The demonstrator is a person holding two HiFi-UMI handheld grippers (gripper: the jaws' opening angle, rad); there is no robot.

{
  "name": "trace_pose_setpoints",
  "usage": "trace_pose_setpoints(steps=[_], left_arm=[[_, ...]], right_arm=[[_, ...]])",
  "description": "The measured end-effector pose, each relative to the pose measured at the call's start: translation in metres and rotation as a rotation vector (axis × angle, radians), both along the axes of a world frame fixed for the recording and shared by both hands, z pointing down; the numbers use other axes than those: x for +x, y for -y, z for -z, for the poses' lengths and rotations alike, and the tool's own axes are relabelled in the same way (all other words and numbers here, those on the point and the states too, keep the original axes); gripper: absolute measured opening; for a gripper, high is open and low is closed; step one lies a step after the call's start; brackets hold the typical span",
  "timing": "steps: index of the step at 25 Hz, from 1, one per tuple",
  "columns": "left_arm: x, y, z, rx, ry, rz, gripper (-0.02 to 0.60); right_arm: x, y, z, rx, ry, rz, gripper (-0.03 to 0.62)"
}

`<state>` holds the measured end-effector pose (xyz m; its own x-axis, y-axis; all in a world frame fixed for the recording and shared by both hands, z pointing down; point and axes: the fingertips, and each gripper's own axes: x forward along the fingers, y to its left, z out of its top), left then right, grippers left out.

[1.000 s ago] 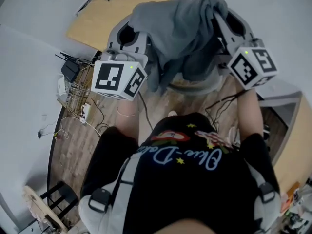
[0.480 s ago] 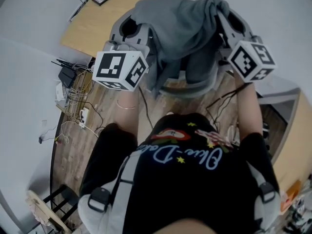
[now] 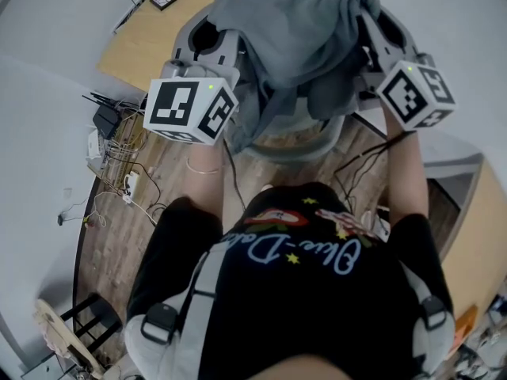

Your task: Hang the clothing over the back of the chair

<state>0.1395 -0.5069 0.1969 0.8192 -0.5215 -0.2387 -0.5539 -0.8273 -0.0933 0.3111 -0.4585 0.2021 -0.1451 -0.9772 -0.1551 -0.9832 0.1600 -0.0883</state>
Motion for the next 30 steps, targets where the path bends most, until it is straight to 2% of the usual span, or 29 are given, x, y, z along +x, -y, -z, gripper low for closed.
trace_pose_setpoints(steps=[6,14,21,30], left_arm=[[-0.013,-0.004,-0.008,-0.074,0.035,0.044,0.035],[-0.035,-0.025,-0.006,-0.148,0.082,0.1,0.035],[-0.045,-0.079,-0.107,-0.182,0.159,0.125,0.035],[-0.051,-0.113,-0.153,-0.281,0.18,0.146,0.035]], right_arm=[[0.0,-0.002,-0.012,-0.093,0.052,0.046,0.074],[-0.014,-0.017,-0.001,-0.184,0.041,0.106,0.074],[-0.019,-0.065,-0.11,-0.242,0.093,0.144,0.075],[-0.025,-0.095,-0.148,-0.322,0.134,0.2,0.074]])
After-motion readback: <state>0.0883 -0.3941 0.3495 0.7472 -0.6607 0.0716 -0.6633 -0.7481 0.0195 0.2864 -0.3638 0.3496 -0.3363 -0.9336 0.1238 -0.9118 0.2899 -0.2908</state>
